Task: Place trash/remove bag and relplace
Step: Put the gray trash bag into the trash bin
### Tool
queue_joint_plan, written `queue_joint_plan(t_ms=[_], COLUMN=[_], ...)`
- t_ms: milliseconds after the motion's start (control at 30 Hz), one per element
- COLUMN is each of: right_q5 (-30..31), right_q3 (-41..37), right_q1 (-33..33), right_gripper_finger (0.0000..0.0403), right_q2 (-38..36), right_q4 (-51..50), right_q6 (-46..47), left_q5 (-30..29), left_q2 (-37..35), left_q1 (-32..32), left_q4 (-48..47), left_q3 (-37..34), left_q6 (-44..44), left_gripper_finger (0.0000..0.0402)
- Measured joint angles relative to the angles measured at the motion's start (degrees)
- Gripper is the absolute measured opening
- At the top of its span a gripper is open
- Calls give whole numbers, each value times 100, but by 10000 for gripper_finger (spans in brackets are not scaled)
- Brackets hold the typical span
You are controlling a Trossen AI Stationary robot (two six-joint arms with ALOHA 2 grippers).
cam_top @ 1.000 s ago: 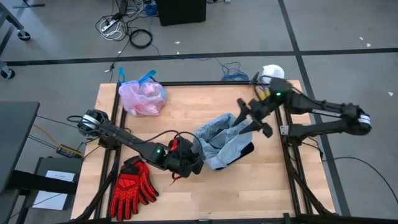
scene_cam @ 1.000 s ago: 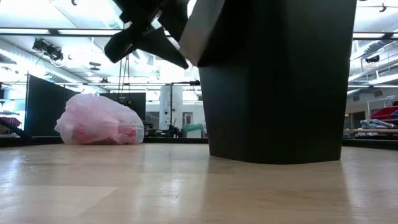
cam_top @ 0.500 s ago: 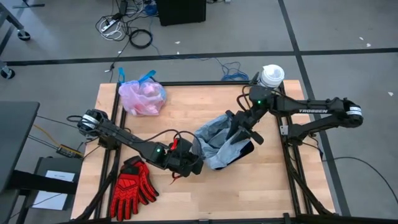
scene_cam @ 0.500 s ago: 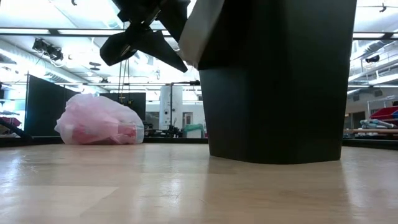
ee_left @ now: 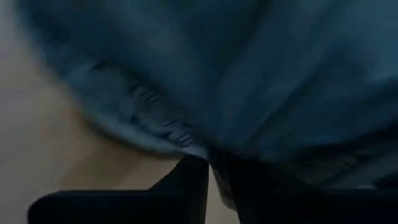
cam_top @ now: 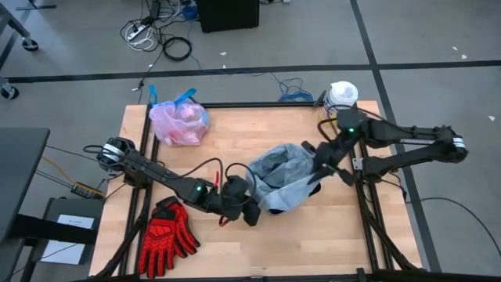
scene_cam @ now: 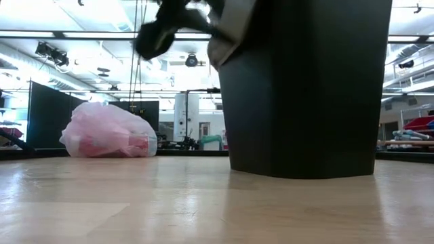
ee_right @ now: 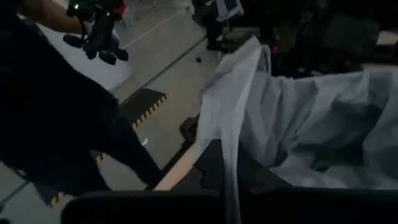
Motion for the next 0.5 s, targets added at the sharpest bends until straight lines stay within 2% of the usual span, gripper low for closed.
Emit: queue_joint_plan(t_ms=[233, 333, 500], right_q5=[611, 1179, 1883], right_q3=[403, 403, 403], right_q1=[793, 1201, 1870], right_gripper_finger=[0, 0, 0], right_q2=[-249, -296, -328], right_q4=[-1668, -2235, -2449], right_q6=[48, 53, 324], left_q5=[100, 141, 141], left_q2=[0, 0, 0], left_q1=[-2, -2, -17], left_q4=[1131, 1387, 1602], left_q3=[4, 2, 4], left_q6=[885, 1079, 1454], left_gripper_finger=[57, 57, 57])
